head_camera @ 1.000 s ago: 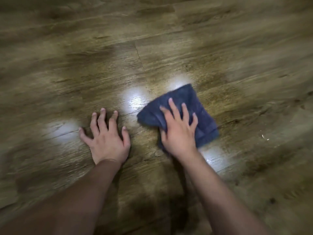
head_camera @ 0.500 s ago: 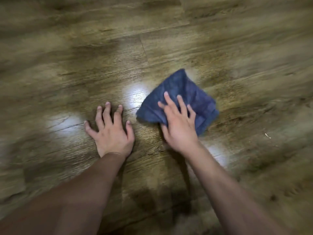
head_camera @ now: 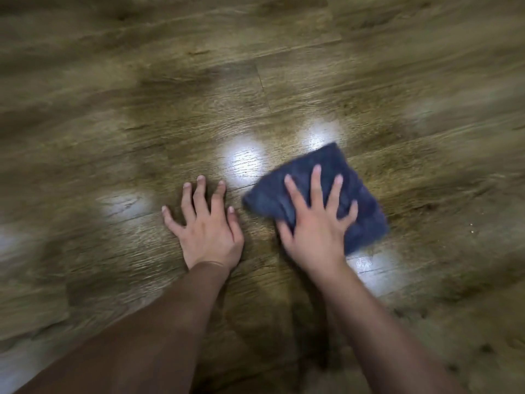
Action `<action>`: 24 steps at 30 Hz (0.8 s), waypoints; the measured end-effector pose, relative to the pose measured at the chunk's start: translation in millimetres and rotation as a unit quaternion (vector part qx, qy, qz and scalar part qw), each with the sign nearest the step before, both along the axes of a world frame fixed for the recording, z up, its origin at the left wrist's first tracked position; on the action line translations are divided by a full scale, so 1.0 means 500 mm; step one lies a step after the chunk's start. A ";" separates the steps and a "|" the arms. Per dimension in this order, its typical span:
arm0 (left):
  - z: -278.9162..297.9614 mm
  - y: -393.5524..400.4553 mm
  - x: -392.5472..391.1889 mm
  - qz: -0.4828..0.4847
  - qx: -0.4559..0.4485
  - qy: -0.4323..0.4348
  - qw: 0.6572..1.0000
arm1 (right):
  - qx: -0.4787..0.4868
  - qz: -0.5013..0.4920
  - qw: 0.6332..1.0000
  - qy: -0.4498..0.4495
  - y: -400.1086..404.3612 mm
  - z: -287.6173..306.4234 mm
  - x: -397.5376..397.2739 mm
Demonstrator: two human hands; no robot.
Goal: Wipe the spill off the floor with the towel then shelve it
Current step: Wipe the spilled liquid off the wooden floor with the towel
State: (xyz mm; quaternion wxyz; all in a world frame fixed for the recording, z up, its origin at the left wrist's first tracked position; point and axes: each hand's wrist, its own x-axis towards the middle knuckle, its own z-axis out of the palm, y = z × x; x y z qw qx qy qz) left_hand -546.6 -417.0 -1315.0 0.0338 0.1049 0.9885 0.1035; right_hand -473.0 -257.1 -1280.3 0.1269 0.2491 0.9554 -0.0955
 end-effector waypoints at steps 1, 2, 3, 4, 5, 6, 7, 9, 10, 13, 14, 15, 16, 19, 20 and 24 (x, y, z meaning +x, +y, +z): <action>0.001 0.001 0.001 0.000 -0.003 -0.002 1.000 | -0.005 -0.015 1.000 0.005 0.029 -0.002 -0.060; 0.002 0.002 0.001 0.001 -0.005 -0.002 1.000 | -0.011 -0.020 1.000 0.011 0.058 -0.003 -0.122; 0.002 0.002 0.002 0.001 -0.005 -0.001 1.000 | -0.019 -0.021 0.999 0.016 0.082 -0.002 -0.176; 0.002 0.002 0.003 0.002 -0.004 0.002 1.000 | -0.028 -0.022 0.999 0.020 0.100 -0.002 -0.219; 0.003 0.001 0.003 0.003 -0.001 0.005 1.000 | -0.033 -0.021 0.999 0.025 0.110 -0.005 -0.249; 0.002 0.002 0.003 0.003 0.002 0.007 1.000 | -0.034 -0.020 0.999 0.031 0.114 -0.007 -0.263; 0.003 0.002 0.003 0.004 0.003 0.008 1.000 | -0.032 -0.018 0.999 0.040 0.113 -0.009 -0.265; 0.005 0.003 0.003 0.004 0.004 0.005 1.000 | -0.029 -0.008 0.997 0.066 0.097 -0.010 -0.242; 0.005 0.003 0.004 0.004 0.004 0.005 1.000 | -0.026 0.002 0.997 0.075 0.086 -0.009 -0.221; 0.007 0.004 0.004 0.003 -0.001 0.003 1.000 | -0.007 0.041 0.995 0.090 0.035 -0.012 -0.127; 0.008 0.003 0.003 0.003 -0.001 0.002 1.000 | -0.002 0.051 0.994 0.093 0.014 -0.010 -0.088; 0.008 0.003 0.001 0.004 0.000 0.000 1.000 | 0.001 0.059 0.994 0.090 -0.009 -0.008 -0.045; 0.008 0.002 0.001 0.004 0.001 -0.003 1.000 | 0.003 0.064 0.995 0.081 -0.033 -0.005 0.003; 0.005 0.000 0.001 0.003 0.004 -0.001 1.000 | 0.015 0.064 0.997 0.041 -0.110 0.000 0.159; 0.005 0.000 0.001 0.002 0.003 0.002 1.000 | 0.015 0.061 0.997 0.034 -0.132 0.001 0.205; 0.010 0.003 0.000 -0.001 -0.009 -0.004 1.000 | 0.006 0.054 0.998 0.026 -0.158 -0.005 0.268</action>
